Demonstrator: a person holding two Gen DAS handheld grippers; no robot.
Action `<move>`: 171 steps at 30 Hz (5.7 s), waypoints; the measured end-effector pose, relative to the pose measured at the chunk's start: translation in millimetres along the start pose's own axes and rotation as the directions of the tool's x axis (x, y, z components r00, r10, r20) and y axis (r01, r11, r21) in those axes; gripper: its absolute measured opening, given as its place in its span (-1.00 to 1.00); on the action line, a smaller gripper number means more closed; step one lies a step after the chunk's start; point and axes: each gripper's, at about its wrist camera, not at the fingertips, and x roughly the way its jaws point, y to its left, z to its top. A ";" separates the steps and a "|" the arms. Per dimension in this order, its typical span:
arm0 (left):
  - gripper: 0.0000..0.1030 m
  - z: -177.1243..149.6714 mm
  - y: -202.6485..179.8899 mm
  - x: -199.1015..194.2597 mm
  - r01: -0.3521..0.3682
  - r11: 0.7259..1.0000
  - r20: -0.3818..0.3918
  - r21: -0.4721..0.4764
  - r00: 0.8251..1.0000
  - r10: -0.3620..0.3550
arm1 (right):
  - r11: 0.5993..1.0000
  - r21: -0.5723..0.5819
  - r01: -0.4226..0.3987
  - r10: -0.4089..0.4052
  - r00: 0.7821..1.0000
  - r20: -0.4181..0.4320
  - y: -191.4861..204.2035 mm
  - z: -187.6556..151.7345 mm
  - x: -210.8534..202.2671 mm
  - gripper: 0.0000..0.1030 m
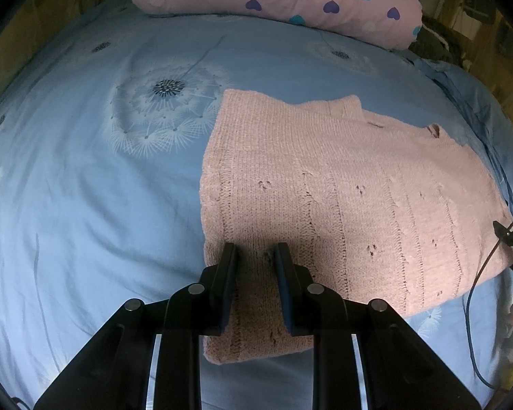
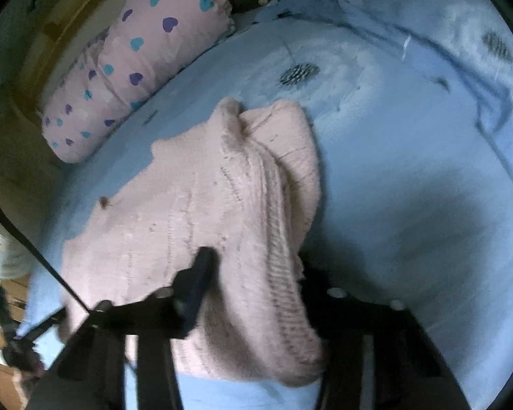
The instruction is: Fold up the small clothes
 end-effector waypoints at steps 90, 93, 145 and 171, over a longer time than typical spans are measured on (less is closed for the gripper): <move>-0.68 9.2 43.3 -64.5 0.244 0.962 0.141 -0.127 0.964 -0.226 | 0.791 -0.600 -0.122 0.033 0.987 -0.158 272.7 -116.8 -0.6 -0.06; -0.68 15.2 20.9 -64.8 0.246 0.968 0.148 -0.051 0.960 -0.236 | 0.827 -0.558 -0.076 0.015 0.993 -0.113 244.5 -103.4 -10.1 -0.05; -0.42 60.2 -67.4 -19.4 0.047 0.954 0.061 0.295 0.996 -0.068 | 0.903 -0.425 -0.059 -0.001 0.990 -0.138 142.4 -87.1 6.8 0.16; -1.00 59.7 43.0 -6.1 -0.025 0.999 0.118 -0.025 0.993 0.027 | 0.900 -0.426 -0.091 0.017 0.985 -0.174 144.4 -90.7 12.4 0.16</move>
